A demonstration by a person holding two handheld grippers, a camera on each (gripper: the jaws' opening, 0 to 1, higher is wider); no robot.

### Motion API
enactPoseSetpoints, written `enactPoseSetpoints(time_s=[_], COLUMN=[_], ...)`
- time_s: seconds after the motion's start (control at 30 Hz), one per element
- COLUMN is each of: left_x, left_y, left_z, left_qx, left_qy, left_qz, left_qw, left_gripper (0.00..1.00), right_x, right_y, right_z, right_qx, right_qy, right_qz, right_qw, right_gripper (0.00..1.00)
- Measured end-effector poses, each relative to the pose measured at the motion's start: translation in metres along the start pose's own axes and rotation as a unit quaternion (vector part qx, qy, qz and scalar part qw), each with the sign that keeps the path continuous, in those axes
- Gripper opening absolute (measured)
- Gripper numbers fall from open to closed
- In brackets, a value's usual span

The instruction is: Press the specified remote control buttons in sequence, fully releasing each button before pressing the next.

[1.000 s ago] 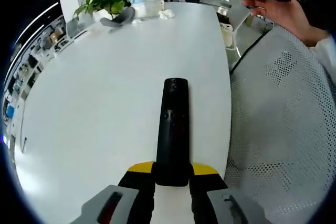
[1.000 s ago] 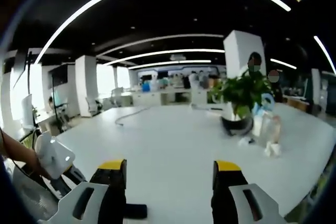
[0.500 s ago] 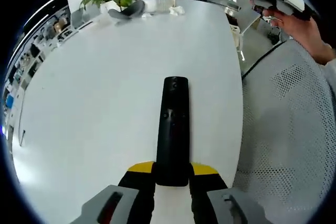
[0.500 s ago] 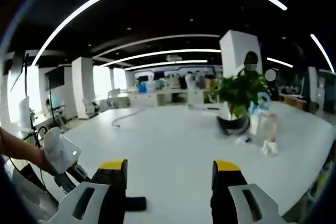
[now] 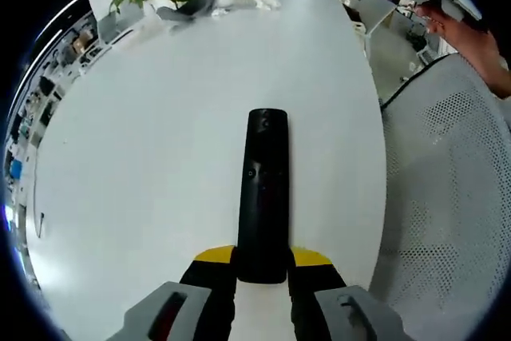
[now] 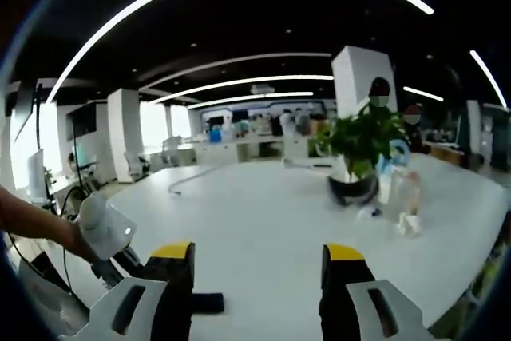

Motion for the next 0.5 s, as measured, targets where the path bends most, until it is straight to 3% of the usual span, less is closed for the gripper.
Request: enactPoseSetpoints(time_s=[0.5], left_x=[-0.007], left_y=[0.002], left_z=[-0.024], left_qx=[-0.003], left_qy=[-0.018], left_qz=[-0.001], left_qw=[0.9998], left_gripper=[0.24], right_x=[0.002], right_y=[0.002], right_z=[0.002], right_qx=[0.002], right_qy=[0.001], right_qz=[-0.006], right_qw=[1.0], right_gripper=[0.61])
Point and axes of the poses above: the point that each gripper's makers call its tool centre point, and the gripper's own axes: y roughly forward along the fingers, z roughly to its right, x roughly out of its underside, the point moved 2 cm from there along -y, roughly backward along the fingers, and after that the axes turned 6 degrees about -z, right-handed, at the moved point
